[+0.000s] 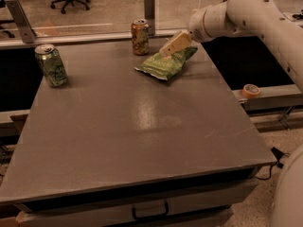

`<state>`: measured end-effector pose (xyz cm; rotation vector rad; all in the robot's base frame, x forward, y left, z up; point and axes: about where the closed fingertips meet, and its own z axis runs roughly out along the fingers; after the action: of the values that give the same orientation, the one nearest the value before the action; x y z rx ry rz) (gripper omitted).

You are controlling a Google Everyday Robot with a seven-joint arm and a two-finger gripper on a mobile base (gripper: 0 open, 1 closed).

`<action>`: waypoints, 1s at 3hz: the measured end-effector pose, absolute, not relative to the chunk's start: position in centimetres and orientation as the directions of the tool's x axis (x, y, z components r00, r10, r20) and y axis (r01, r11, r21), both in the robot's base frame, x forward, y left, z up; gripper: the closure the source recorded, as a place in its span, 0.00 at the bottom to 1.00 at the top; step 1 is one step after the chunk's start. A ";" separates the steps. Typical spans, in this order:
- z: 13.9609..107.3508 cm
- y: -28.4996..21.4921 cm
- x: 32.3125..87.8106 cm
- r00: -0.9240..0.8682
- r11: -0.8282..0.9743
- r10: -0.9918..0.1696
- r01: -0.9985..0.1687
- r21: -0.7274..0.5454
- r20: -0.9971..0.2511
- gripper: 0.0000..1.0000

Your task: Move green jalapeno chip bag near orange can

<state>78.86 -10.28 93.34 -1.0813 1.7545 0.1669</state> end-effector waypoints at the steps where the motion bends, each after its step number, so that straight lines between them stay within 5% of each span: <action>1: 94.6 -12.6 77.5 -0.098 0.597 -0.563 -0.735 -0.322 -0.820 0.00; 3: 108.0 -27.0 70.9 -0.037 0.674 -0.535 -0.621 -0.400 -0.844 0.00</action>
Offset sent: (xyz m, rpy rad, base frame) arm -0.0685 -0.1770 0.1240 0.1168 -0.0117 -0.0738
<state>70.93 -27.05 108.03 -0.9446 1.6911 0.0890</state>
